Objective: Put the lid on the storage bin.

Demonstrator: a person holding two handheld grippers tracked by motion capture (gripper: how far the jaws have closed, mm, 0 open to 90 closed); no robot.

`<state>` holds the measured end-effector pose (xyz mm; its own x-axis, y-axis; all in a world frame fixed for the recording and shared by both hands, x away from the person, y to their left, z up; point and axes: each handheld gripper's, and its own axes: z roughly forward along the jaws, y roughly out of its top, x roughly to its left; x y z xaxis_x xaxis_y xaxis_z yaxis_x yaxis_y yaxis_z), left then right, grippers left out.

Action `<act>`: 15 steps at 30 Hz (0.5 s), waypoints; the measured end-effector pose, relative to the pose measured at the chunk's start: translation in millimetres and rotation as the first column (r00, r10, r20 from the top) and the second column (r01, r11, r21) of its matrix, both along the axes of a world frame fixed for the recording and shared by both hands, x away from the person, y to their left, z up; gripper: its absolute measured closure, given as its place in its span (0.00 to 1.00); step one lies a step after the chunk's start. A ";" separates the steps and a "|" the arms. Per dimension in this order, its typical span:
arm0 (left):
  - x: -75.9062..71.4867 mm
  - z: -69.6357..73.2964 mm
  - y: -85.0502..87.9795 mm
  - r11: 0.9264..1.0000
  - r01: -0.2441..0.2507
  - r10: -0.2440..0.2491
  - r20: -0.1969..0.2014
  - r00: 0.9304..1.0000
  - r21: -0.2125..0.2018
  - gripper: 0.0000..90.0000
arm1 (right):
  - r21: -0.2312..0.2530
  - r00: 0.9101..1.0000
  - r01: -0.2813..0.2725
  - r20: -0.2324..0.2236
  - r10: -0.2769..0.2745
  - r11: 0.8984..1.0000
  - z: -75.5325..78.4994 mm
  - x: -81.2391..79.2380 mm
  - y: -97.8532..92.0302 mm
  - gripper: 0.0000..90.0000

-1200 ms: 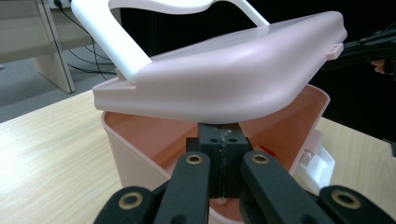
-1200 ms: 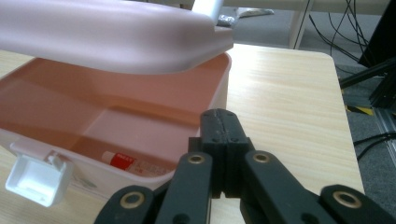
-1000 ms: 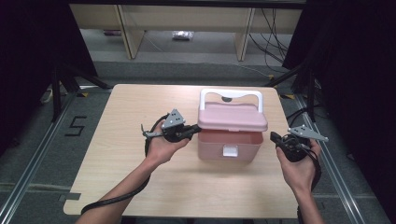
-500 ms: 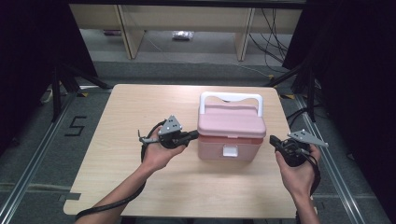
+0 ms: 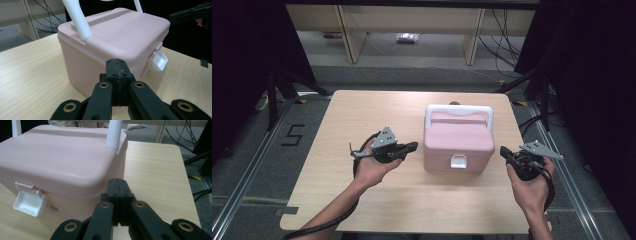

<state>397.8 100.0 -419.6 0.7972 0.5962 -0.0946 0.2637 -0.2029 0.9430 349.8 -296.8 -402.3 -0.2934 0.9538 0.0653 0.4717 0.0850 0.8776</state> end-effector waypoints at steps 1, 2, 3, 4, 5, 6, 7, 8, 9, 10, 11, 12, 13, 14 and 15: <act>-1.9 0.5 3.0 1.000 -0.013 0.013 -0.002 1.000 -0.002 1.00 | -0.001 1.000 -0.001 0.003 0.001 1.000 -0.5 0.1 -0.1 1.00; -2.5 0.7 6.3 1.000 -0.013 0.013 0.006 1.000 -0.004 1.00 | -0.011 1.000 0.005 0.004 -0.005 1.000 -1.3 0.5 -0.4 1.00; -4.5 1.4 10.6 1.000 -0.023 0.023 0.009 1.000 -0.005 1.00 | 0.005 1.000 -0.003 -0.003 0.003 1.000 -1.8 0.3 0.1 1.00; -5.5 1.9 13.7 1.000 -0.029 0.029 0.013 0.999 0.000 1.00 | 0.023 1.000 0.004 -0.012 -0.004 1.000 -2.6 -0.5 1.3 1.00; -6.9 2.3 18.6 0.999 -0.039 0.039 0.023 0.999 -0.004 1.00 | -0.004 1.000 -0.007 0.004 0.007 1.000 -2.9 0.5 -1.2 1.00; -8.0 2.7 21.7 0.999 -0.048 0.048 0.023 0.999 -0.006 1.00 | 0.002 1.000 -0.004 0.000 0.004 1.000 -3.1 0.0 -1.0 1.00; -8.9 3.1 26.1 0.998 -0.056 0.056 0.028 0.998 -0.003 1.00 | 0.002 1.000 -0.002 0.001 0.002 1.000 -3.3 -0.3 -1.2 1.00; -10.3 3.3 31.3 0.998 -0.066 0.066 0.032 0.997 -0.004 1.00 | 0.000 1.000 0.000 -0.002 0.000 1.000 -3.3 -0.6 -1.5 1.00; -11.1 3.0 35.3 0.997 -0.073 0.073 0.040 0.997 -0.009 1.00 | 0.019 1.000 0.011 -0.019 -0.011 1.000 -3.4 -1.9 -0.2 1.00; -12.7 2.8 39.7 0.996 -0.085 0.085 0.041 0.996 -0.007 1.00 | 0.010 1.000 0.003 -0.008 -0.003 1.000 -4.1 -1.2 -1.4 1.00; -13.5 1.9 43.0 0.996 -0.092 0.092 0.045 0.995 -0.014 1.00 | -0.001 1.000 0.001 -0.002 -0.001 1.000 -4.3 -1.2 -2.5 1.00; -15.3 0.8 47.9 0.994 -0.105 0.105 0.045 0.993 -0.013 1.00 | 0.018 1.000 0.011 -0.015 -0.011 1.000 -4.8 -2.5 -1.2 1.00; -16.9 -1.0 52.5 0.993 -0.116 0.117 0.048 0.992 -0.015 1.00 | 0.009 1.000 0.006 -0.003 -0.006 1.000 -5.6 -2.4 -2.7 1.00; -18.8 -2.7 57.0 0.992 -0.127 0.128 0.051 0.990 -0.014 1.00 | 0.007 1.000 0.012 -0.004 -0.012 1.000 -6.4 -2.9 -2.9 1.00; -20.7 -4.5 61.8 0.990 -0.139 0.139 0.052 0.989 -0.012 1.00 | 0.001 1.000 0.002 0.005 -0.002 1.000 -8.2 -2.2 -4.5 1.00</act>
<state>377.1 161.9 -424.2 0.7106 0.7010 -0.0603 0.2387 -0.1595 0.9579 347.6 -301.3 -410.4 -0.2918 0.9543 0.0644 0.4675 0.0836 0.8801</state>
